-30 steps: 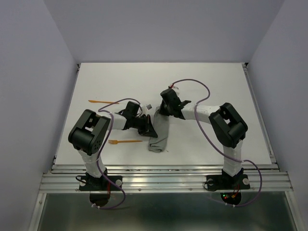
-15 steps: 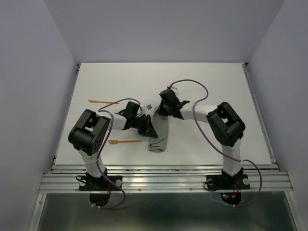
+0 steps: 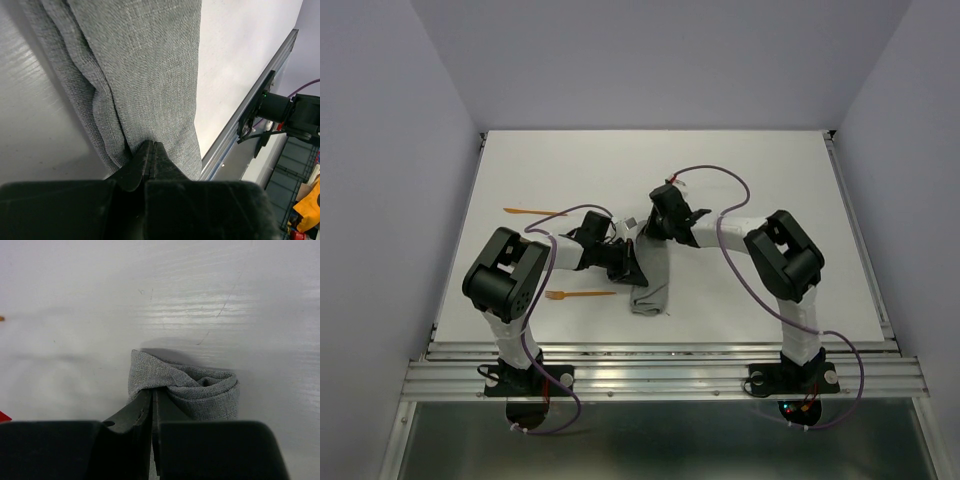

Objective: Fold the napkin into a case and place the utensils inside
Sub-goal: Smooth out the smaller rectangle-folded napkin at the center of the board.

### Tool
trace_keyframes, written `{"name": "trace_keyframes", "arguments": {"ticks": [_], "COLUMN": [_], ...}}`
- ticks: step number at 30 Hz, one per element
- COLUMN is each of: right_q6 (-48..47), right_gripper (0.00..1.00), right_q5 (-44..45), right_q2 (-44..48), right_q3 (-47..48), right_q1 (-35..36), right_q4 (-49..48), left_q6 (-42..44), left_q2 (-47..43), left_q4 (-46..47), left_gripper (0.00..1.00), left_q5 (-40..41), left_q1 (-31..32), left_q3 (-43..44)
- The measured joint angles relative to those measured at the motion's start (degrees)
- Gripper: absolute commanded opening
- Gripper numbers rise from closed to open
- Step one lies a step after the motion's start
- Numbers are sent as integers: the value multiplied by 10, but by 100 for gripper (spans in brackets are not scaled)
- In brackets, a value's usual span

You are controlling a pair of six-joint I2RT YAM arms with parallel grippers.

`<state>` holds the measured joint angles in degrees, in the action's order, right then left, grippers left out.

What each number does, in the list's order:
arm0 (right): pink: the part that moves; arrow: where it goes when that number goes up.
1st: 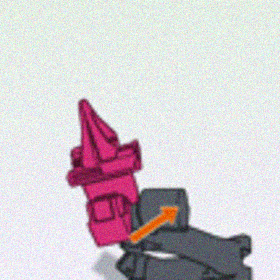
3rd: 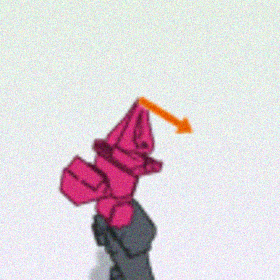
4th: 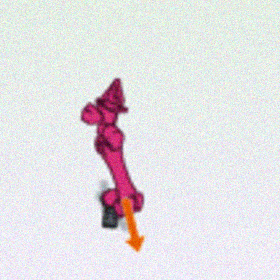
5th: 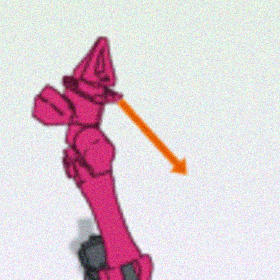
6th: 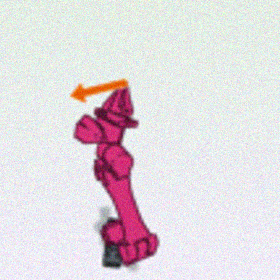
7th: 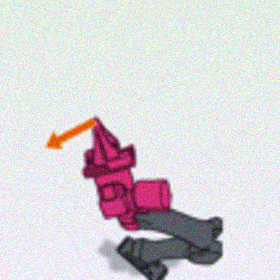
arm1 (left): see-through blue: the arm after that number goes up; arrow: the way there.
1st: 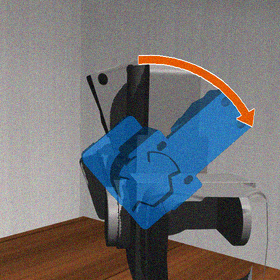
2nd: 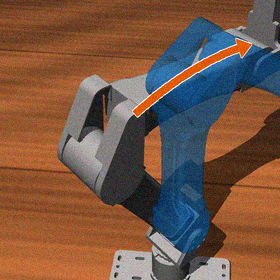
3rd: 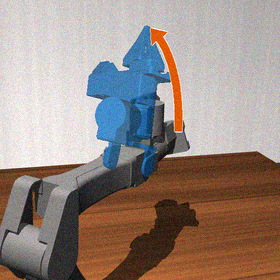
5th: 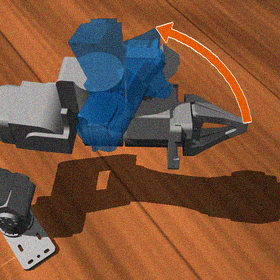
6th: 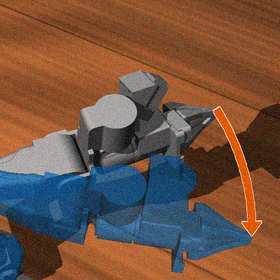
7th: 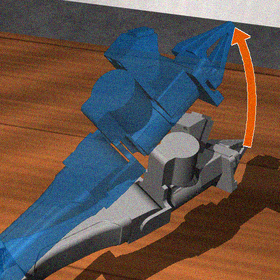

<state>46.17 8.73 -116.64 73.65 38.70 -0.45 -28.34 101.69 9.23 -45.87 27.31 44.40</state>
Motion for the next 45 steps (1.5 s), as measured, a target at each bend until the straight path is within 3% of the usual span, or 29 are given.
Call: {"name": "trace_keyframes", "arguments": {"ticks": [11,24,45], "right_q6": [3,33,50], "right_gripper": [6,6,6], "right_q5": [-3,-6,-71], "right_q2": [-11,129,47], "right_q3": [18,-101,-84], "right_q1": [0,0,0], "right_q4": [0,-46,-87], "left_q6": [0,0,1], "left_q2": [0,0,0], "left_q4": [0,-1,-2], "left_gripper": [0,0,0], "left_q5": [0,-1,-1], "left_q1": [1,4,4], "left_q3": [0,0,0]}}
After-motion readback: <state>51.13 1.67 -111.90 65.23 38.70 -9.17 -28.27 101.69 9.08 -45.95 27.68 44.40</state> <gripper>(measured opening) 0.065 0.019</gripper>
